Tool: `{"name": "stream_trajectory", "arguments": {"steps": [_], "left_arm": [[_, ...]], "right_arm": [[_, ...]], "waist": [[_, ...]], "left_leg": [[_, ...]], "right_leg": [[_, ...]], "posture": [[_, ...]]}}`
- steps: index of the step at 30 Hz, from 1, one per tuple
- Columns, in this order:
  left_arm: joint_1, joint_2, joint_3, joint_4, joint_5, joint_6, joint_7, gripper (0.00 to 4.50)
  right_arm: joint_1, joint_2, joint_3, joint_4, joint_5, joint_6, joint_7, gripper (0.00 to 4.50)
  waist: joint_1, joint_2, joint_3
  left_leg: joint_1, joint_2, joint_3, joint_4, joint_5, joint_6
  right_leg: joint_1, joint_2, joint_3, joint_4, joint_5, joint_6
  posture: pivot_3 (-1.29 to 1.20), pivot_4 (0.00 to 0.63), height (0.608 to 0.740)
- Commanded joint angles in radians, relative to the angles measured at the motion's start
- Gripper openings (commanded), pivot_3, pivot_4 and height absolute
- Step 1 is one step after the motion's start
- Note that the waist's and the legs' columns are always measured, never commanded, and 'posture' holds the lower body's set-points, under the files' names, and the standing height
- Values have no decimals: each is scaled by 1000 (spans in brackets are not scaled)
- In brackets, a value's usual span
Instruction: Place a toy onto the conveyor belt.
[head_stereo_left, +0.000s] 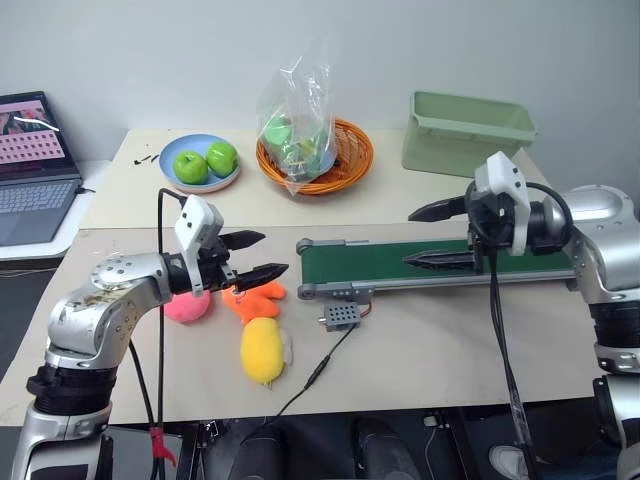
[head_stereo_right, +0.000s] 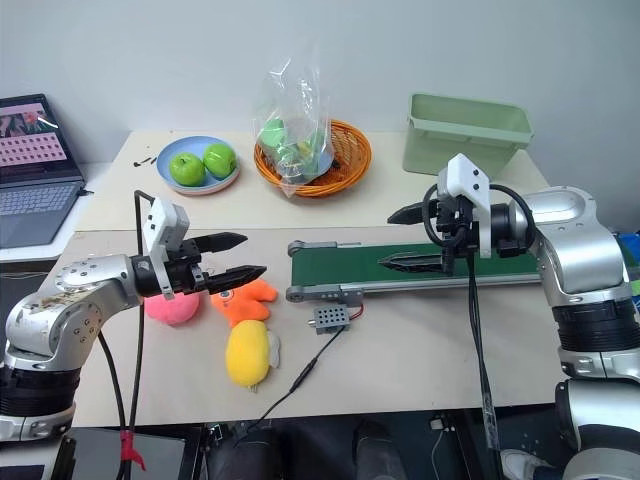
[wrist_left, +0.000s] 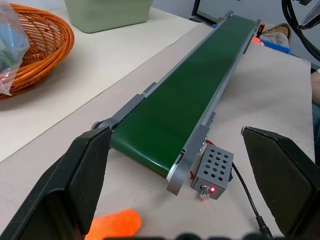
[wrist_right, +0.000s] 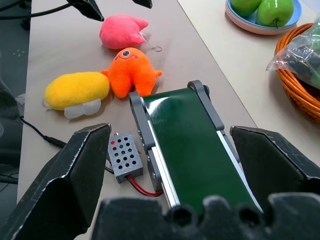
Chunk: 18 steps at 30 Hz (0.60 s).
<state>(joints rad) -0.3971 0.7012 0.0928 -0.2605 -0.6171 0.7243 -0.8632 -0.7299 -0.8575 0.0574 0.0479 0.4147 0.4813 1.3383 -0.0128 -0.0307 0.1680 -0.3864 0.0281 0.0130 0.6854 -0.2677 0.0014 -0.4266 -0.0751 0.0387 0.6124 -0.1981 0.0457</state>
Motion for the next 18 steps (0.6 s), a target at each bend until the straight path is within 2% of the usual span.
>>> {"name": "stream_trajectory", "arguments": {"steps": [1,7,11,14,18], "left_arm": [[-22,12,3,3,20,-32,-3,4421],[-13,11,67,50,-34,53,14,4421],[16,17,160,116,-50,70,55,4421],[40,-11,318,228,-60,63,169,4421],[53,-71,561,399,-196,169,316,4421]], "right_arm": [[1,-14,-46,-32,15,-10,-8,4500],[4,-4,-41,-32,18,-9,-12,4500],[-8,8,-28,-22,17,-11,-6,4500],[-16,21,-17,-10,12,-17,1,4500],[-25,32,-7,7,1,-24,9,4500]], "waist": [[0,0,0],[-1,0,0],[-5,0,0],[-6,0,0],[-6,0,0]], "left_leg": [[0,0,0,0,0,0],[0,0,0,0,0,0],[0,0,0,0,0,0],[1,0,0,0,0,0],[1,1,0,0,0,0]], "right_leg": [[0,0,0,0,0,0],[0,0,0,0,0,0],[0,0,0,0,0,0],[0,0,0,1,0,0],[0,0,0,1,0,0]], "posture": [[0,150,740],[0,150,740],[0,150,740],[0,150,740],[0,150,740]]}}
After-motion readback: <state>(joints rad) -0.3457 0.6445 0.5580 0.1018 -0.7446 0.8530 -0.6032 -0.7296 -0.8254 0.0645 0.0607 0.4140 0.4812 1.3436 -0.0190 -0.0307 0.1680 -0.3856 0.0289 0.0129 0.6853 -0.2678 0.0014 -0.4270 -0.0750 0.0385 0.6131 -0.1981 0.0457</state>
